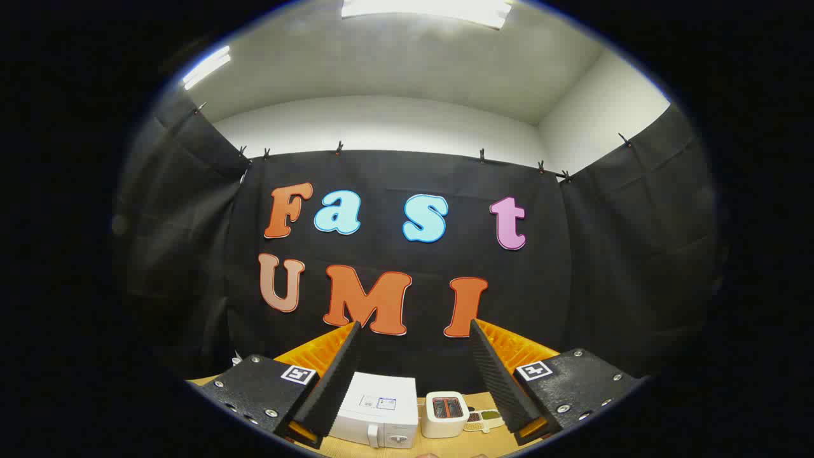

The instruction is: Open the microwave, put the food inside, and close the microwave door.

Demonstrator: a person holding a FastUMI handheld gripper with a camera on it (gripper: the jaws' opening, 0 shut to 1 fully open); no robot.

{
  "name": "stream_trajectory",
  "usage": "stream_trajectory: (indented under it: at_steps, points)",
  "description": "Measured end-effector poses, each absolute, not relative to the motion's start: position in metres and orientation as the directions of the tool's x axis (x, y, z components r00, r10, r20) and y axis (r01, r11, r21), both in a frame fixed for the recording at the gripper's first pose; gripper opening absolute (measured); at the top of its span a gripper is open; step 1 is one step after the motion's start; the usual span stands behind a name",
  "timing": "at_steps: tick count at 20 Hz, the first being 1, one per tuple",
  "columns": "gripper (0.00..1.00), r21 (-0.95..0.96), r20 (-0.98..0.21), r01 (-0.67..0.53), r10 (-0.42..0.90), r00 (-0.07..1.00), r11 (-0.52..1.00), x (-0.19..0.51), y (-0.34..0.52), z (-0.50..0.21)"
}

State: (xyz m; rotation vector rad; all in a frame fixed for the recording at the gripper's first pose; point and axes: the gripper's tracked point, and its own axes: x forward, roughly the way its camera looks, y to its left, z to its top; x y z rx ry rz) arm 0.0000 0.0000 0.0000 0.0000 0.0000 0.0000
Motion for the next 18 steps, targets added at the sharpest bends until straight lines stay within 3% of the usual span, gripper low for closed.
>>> stream_trajectory:
  at_steps: [18]
  points:
    - [0.99,-0.031,-0.034,-0.01,0.009,0.999,0.999,0.013,0.007,-0.041]
